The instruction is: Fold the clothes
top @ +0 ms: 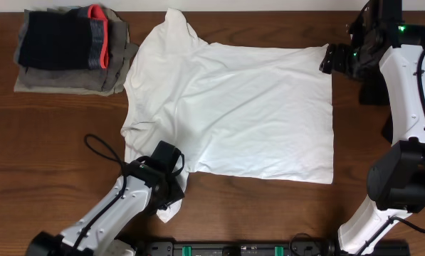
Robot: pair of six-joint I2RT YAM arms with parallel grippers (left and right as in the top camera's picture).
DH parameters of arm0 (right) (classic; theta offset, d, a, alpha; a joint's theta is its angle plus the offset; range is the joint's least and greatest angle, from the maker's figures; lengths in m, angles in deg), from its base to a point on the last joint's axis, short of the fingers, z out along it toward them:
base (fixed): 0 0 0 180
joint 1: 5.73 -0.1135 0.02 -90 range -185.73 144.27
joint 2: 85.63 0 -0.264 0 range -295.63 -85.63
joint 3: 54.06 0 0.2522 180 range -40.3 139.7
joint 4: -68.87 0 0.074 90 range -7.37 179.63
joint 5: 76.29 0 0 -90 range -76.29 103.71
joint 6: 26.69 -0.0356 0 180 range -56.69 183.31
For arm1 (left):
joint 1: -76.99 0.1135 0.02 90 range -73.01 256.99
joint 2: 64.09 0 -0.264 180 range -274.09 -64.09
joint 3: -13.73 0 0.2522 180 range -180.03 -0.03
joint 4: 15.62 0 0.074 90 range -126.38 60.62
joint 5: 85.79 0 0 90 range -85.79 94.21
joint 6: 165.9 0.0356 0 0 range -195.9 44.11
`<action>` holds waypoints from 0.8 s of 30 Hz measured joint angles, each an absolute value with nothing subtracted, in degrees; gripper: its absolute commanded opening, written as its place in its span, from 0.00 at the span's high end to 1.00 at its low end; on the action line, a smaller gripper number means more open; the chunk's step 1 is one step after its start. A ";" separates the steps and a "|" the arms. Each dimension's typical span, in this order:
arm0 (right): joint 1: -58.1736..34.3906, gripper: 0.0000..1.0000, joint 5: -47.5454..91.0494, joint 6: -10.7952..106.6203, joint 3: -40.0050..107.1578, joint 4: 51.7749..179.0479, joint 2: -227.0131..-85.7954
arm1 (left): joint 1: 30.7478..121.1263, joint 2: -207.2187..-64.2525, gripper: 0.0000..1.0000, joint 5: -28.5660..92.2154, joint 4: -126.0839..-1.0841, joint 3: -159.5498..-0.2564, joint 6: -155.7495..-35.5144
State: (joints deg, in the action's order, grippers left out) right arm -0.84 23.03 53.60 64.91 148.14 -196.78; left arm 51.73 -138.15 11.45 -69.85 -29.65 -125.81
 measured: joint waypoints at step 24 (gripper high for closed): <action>-1.59 0.27 20.87 50.62 64.62 163.09 -195.12 | 53.22 -137.58 0.94 5.90 -76.08 -43.16 -120.49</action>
